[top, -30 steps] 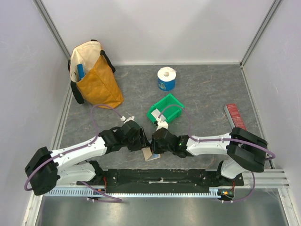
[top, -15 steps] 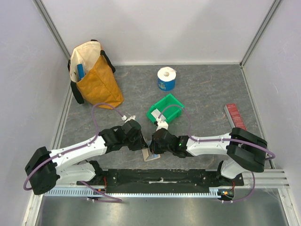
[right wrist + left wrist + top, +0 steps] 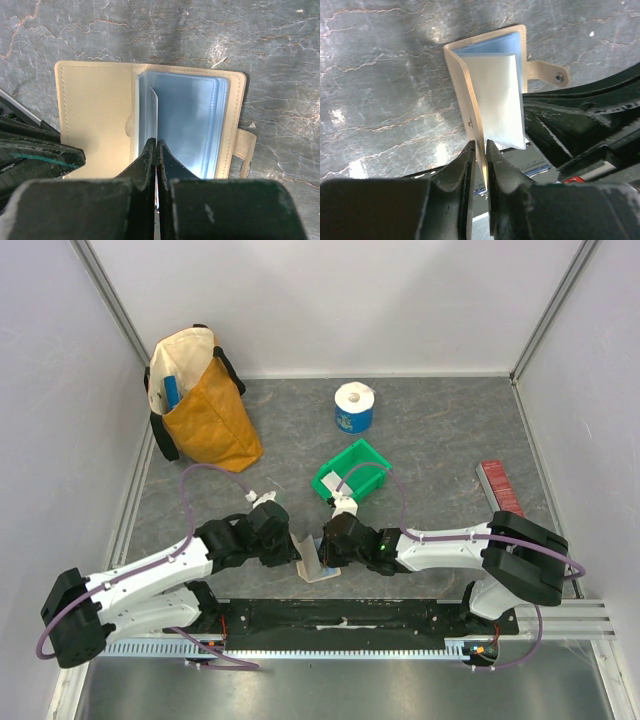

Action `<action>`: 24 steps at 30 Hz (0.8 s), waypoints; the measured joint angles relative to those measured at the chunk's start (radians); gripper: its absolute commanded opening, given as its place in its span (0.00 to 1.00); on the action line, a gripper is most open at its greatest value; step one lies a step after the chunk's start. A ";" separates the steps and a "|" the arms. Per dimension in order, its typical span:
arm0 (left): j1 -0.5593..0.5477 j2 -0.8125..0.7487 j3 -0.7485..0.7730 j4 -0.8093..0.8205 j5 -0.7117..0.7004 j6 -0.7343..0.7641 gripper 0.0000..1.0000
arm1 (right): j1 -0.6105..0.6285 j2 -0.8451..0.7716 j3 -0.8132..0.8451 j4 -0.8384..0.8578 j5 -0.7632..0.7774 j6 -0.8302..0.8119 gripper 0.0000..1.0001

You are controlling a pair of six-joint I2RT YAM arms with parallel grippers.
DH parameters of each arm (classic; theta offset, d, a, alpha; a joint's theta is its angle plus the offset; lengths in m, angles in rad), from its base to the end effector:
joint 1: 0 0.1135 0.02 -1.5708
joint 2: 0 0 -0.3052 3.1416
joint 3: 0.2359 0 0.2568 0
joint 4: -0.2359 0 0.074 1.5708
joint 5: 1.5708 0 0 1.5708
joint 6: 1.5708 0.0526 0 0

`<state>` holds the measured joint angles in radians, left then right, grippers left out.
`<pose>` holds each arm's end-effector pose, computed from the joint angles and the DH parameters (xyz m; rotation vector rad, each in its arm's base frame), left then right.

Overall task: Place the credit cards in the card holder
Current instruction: Open the card holder at the center of the board.

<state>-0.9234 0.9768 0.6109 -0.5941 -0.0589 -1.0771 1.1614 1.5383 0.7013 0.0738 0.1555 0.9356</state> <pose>0.1088 -0.1388 0.2295 -0.2310 2.6753 -0.6697 0.1320 0.2838 0.1862 -0.1979 2.4802 0.8242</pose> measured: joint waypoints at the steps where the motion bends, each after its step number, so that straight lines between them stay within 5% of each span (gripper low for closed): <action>1: 0.000 0.000 -0.004 -0.006 -0.001 0.000 0.20 | 0.000 0.000 0.001 0.000 0.000 0.000 0.00; 7: 0.000 0.010 -0.009 -0.044 -0.019 0.000 0.17 | 0.000 0.001 0.001 0.000 0.000 0.000 0.00; 10: 0.000 0.009 -0.009 -0.053 -0.026 0.000 0.02 | 0.000 0.001 0.001 -0.001 0.000 0.000 0.00; 24: 0.000 0.040 -0.051 -0.016 -0.071 -0.001 0.02 | -0.008 -0.150 0.003 -0.138 0.107 -0.035 0.00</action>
<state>-0.9234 1.0172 0.5594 -0.6098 -0.1303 -1.0779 1.1538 1.3880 0.7040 -0.0643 0.2626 0.9005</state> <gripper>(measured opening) 0.032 0.007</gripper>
